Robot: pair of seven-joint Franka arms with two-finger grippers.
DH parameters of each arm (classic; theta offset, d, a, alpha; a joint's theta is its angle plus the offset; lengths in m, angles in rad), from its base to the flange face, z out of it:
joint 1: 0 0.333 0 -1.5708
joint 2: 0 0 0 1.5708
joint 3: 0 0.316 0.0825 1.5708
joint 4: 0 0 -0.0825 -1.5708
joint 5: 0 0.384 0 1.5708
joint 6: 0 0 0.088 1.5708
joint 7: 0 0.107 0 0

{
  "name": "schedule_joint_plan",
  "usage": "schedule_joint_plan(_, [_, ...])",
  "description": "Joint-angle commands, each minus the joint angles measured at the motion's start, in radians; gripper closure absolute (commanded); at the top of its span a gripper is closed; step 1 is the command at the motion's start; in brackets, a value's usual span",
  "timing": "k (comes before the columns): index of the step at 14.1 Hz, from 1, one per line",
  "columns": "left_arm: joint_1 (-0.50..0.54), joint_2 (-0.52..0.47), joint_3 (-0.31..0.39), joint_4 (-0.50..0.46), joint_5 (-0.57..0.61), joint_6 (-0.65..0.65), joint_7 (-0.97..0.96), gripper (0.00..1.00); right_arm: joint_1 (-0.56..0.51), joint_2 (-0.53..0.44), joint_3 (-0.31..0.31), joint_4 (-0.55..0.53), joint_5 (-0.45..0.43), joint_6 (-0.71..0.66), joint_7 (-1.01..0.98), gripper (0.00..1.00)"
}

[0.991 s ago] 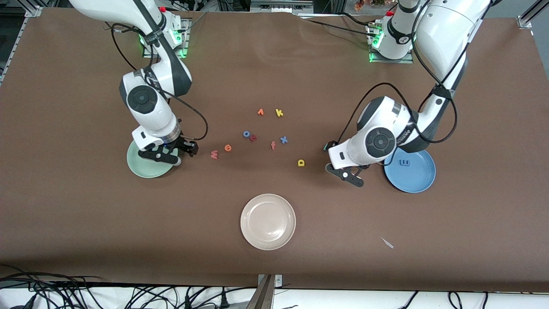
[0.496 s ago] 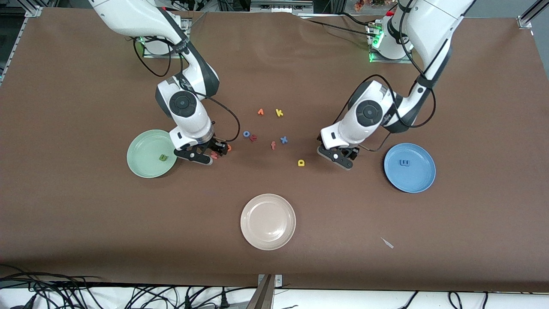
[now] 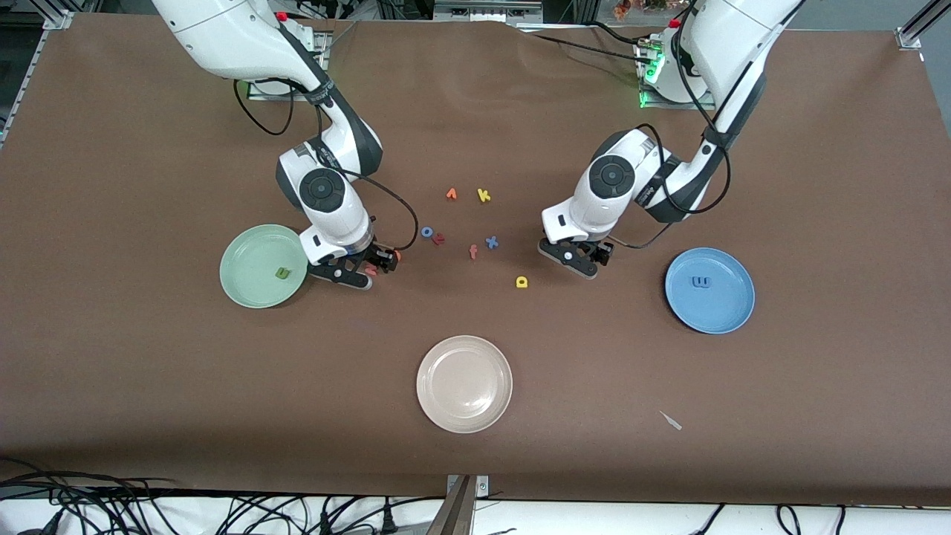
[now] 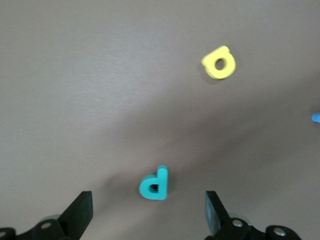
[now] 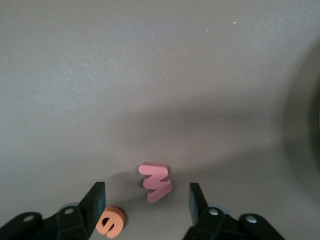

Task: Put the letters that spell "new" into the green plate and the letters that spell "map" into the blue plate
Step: 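Lift cyan p with the left gripper while the right gripper lifts pink m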

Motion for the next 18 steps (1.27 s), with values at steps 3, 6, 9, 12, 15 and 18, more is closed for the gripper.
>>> schedule_joint_plan(3, [-0.028, 0.05, 0.016, 0.016, 0.086, 0.012, -0.032, 0.06, -0.001, 0.015, -0.004, -0.054, -0.04, 0.094, 0.008, 0.27])
schedule_joint_plan(6, [-0.027, 0.058, 0.02, 0.019, 0.114, 0.012, -0.042, 0.11, -0.002, 0.013, -0.004, -0.054, -0.04, 0.093, 0.006, 0.41])
schedule_joint_plan(9, [-0.025, 0.076, 0.022, 0.044, 0.118, 0.007, -0.042, 0.19, -0.002, 0.01, -0.004, -0.054, -0.04, 0.091, 0.002, 0.7])
schedule_joint_plan(12, [-0.024, 0.087, 0.022, 0.05, 0.118, 0.005, -0.04, 0.3, -0.005, -0.001, -0.009, -0.053, -0.04, 0.088, -0.015, 0.94])
schedule_joint_plan(15, [-0.025, 0.09, 0.029, 0.051, 0.118, 0.005, -0.04, 0.41, -0.008, -0.059, -0.051, -0.029, -0.038, -0.037, -0.141, 0.94])
schedule_joint_plan(18, [-0.021, 0.095, 0.032, 0.051, 0.118, 0.005, -0.039, 0.56, -0.011, -0.12, -0.105, 0.024, -0.025, -0.227, -0.306, 0.94])
